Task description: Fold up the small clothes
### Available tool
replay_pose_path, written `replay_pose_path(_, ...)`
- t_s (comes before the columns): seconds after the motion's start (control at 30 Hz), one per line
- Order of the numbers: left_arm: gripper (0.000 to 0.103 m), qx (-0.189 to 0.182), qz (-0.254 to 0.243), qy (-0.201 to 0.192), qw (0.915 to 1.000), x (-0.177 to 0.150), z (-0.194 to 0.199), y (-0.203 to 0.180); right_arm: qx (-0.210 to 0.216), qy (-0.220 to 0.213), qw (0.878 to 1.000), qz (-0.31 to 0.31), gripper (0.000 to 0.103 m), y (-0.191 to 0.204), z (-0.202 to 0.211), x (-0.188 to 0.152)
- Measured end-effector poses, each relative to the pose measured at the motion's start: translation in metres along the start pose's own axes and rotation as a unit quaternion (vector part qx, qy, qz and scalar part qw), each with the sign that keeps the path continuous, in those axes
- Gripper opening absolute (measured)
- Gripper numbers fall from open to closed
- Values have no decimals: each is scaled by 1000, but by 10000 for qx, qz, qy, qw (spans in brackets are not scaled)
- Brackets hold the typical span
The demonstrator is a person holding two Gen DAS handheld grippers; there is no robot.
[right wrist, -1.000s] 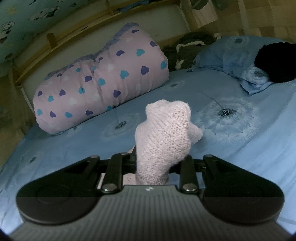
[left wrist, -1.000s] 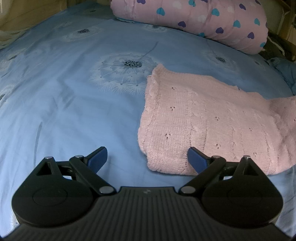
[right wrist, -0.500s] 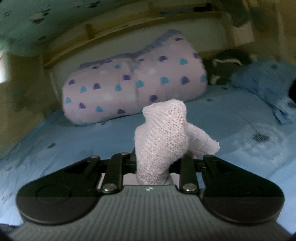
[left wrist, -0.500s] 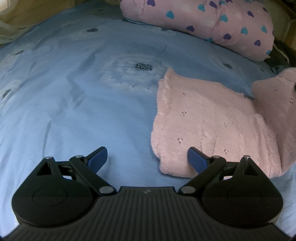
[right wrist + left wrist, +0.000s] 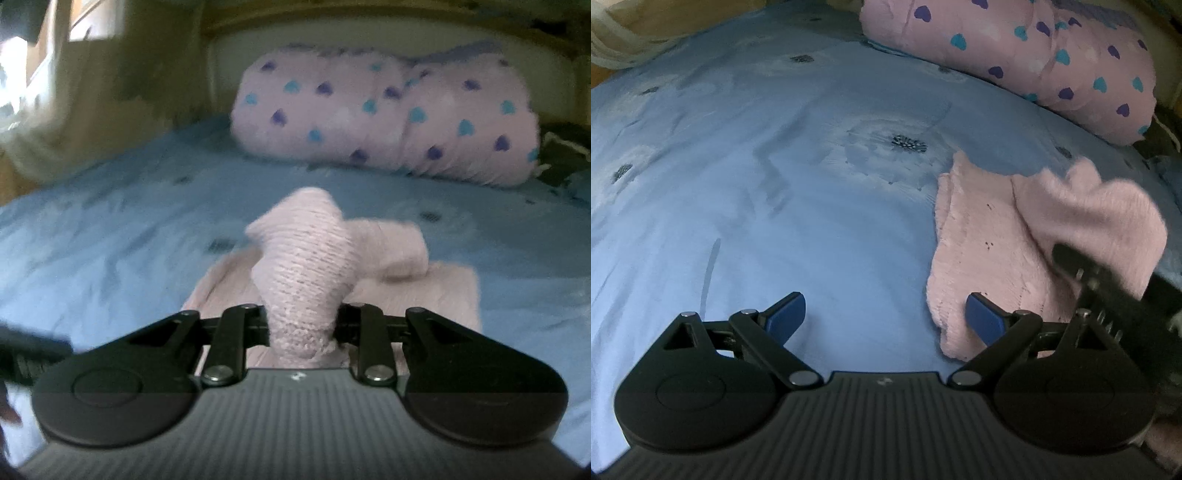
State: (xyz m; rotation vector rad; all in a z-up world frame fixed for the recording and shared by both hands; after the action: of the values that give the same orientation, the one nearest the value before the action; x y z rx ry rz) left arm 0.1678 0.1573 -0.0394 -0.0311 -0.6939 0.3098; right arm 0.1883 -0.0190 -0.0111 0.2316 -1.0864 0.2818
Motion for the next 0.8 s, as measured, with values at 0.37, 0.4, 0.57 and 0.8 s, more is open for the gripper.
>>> replay_pose_path(0.37, 96, -11, -42, -93, 9999, 0, 5, -2, 823, 112, 9959, -349, 55, 7, 28, -9)
replay_pose_path(0.4, 96, -17, -59, -123, 9999, 0, 6, -4, 864, 109, 9956, -356, 54, 7, 33, -10)
replay_pose_path(0.57, 96, -272, -69, -287, 9992, 2, 18, -17, 974, 27, 9941, -481, 55, -6, 59, -8)
replay_pose_path(0.8, 97, -717, -55, -719, 9948, 25, 48, -43, 790, -133, 9951, -586, 59, -43, 86, -3)
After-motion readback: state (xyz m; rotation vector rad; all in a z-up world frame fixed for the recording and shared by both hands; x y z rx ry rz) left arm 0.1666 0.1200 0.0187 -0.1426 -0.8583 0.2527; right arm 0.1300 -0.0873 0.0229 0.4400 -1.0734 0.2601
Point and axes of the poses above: each gripper's, at about its wrist camera, not at the fingertips, and z roughly against the way its jaws point, y to its left, x to its top, the point moved 9 cm from there along -z, roughly the way its jaws point, and after that the axes turned 1 degree about -y, right-handed, at the moved point
